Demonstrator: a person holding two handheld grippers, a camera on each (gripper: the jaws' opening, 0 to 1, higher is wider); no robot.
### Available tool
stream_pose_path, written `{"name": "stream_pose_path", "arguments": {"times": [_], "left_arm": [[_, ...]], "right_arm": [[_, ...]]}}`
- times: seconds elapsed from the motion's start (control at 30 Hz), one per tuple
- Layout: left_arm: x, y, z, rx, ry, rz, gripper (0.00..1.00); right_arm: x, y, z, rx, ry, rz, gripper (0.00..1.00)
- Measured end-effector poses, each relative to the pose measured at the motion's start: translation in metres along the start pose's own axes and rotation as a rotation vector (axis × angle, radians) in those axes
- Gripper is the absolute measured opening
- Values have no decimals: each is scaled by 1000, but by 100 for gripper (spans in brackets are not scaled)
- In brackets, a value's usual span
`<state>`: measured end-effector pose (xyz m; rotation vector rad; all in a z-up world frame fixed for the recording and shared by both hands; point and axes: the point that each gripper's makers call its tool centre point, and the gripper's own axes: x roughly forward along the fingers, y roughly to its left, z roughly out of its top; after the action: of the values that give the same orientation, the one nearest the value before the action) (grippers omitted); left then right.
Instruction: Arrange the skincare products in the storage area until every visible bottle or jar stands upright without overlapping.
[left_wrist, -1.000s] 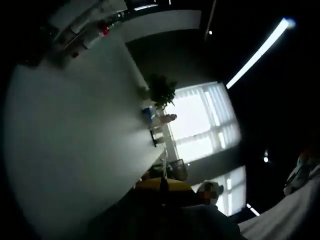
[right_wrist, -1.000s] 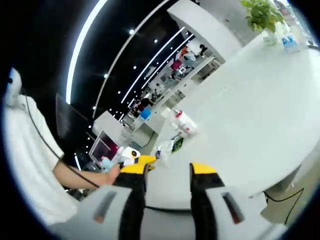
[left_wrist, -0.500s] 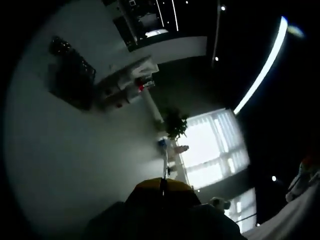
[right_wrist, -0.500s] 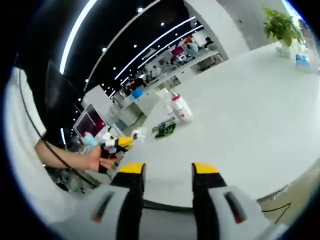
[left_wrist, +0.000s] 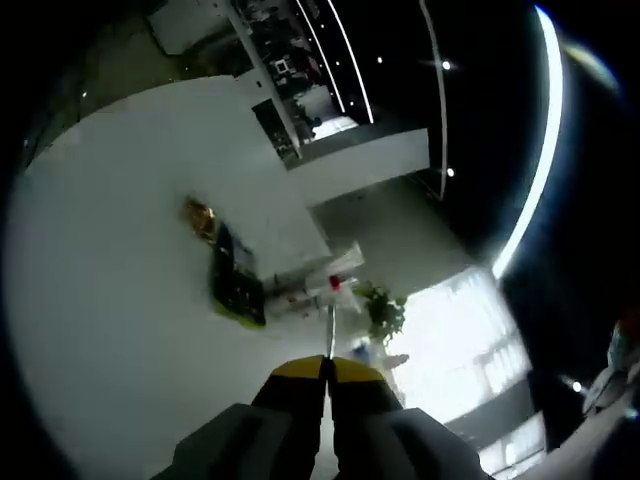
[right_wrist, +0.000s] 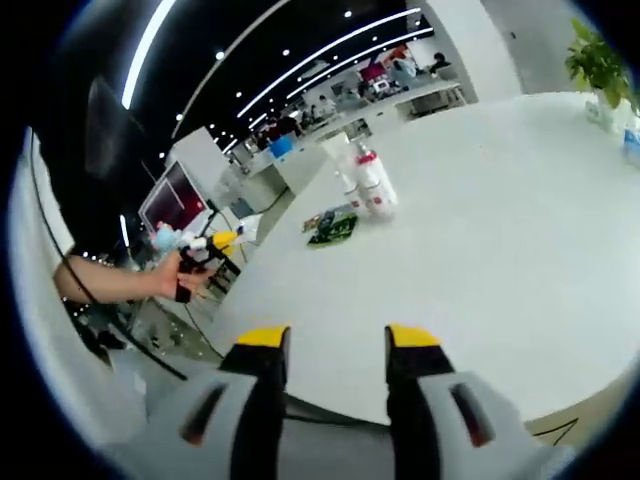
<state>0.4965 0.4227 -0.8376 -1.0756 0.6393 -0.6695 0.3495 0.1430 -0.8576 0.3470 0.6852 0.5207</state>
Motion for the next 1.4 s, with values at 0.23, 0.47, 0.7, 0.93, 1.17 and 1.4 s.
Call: {"name": "stream_pose_path", "arguments": {"times": [0.23, 0.47, 0.7, 0.93, 1.17, 1.4], "left_arm": [[6, 26, 30, 19, 9, 59, 1], [13, 65, 65, 5, 48, 133, 1], [32, 56, 37, -14, 120, 190, 1], [47, 58, 14, -37, 240, 225, 1], [56, 67, 32, -68, 203, 251, 1], [57, 91, 33, -65, 257, 312, 1]], "right_arm": [[3, 0, -4, 11, 21, -8, 39], [5, 0, -6, 17, 40, -10, 39], [6, 1, -11, 10, 60, -15, 39], [6, 0, -13, 22, 66, -20, 39], [7, 1, -18, 1, 91, -21, 39], [7, -2, -19, 14, 97, -32, 39]]}}
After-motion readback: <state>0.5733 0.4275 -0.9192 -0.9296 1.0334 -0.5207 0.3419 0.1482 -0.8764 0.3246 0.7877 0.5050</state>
